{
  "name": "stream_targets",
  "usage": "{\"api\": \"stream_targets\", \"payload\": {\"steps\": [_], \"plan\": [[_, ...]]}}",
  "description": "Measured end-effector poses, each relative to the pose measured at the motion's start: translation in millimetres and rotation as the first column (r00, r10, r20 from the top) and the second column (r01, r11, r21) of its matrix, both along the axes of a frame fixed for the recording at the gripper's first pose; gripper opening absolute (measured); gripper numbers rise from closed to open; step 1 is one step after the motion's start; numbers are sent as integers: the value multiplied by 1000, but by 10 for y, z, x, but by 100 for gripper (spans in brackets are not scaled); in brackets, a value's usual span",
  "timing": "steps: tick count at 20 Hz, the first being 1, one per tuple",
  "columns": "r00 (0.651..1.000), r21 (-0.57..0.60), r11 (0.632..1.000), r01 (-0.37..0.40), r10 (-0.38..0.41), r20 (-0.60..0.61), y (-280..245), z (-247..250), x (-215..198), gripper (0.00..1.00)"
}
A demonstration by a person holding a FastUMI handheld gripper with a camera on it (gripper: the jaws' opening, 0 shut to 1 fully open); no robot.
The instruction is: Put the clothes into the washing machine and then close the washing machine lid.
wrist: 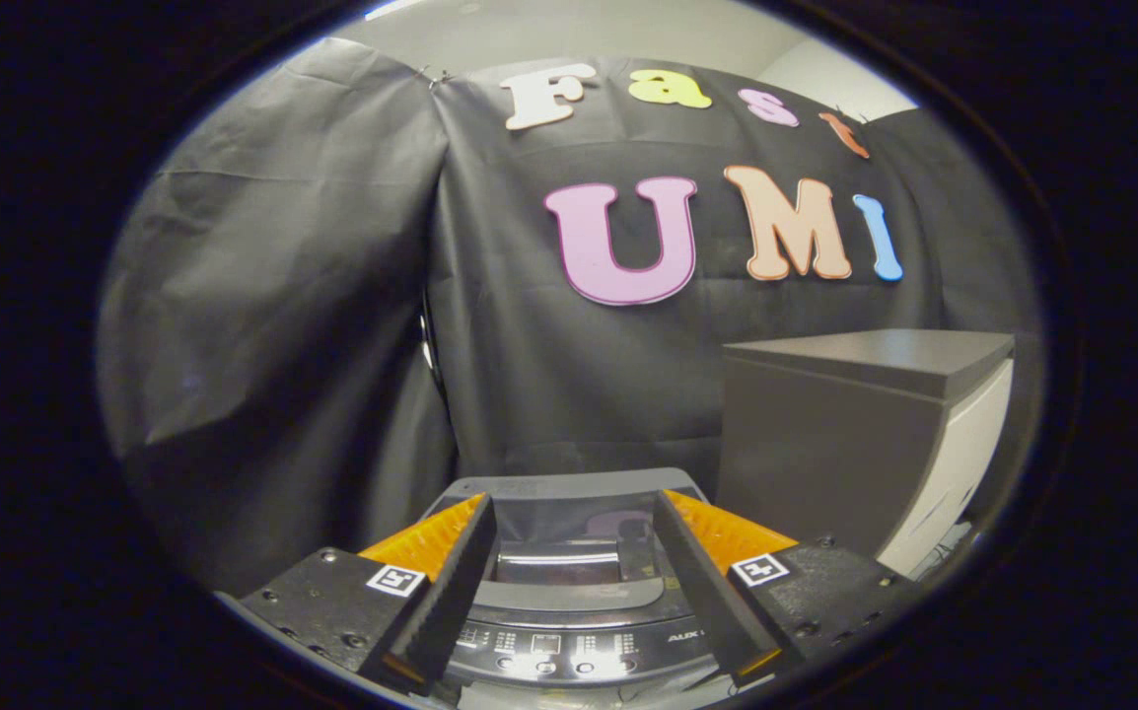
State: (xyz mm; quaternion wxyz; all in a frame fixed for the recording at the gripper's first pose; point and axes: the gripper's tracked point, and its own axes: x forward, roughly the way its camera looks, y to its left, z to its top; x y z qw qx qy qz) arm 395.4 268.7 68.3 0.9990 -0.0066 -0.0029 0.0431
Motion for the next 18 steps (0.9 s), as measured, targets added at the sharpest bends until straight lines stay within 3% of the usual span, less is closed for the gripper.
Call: {"api": "stream_targets", "payload": {"steps": [10, 18], "plan": [[1000, 16, 1000, 0, 0, 18, -251, 610, -868, 97], [994, 54, 999, -7, 1, 111, -519, 1144, -1758, 97]]}}
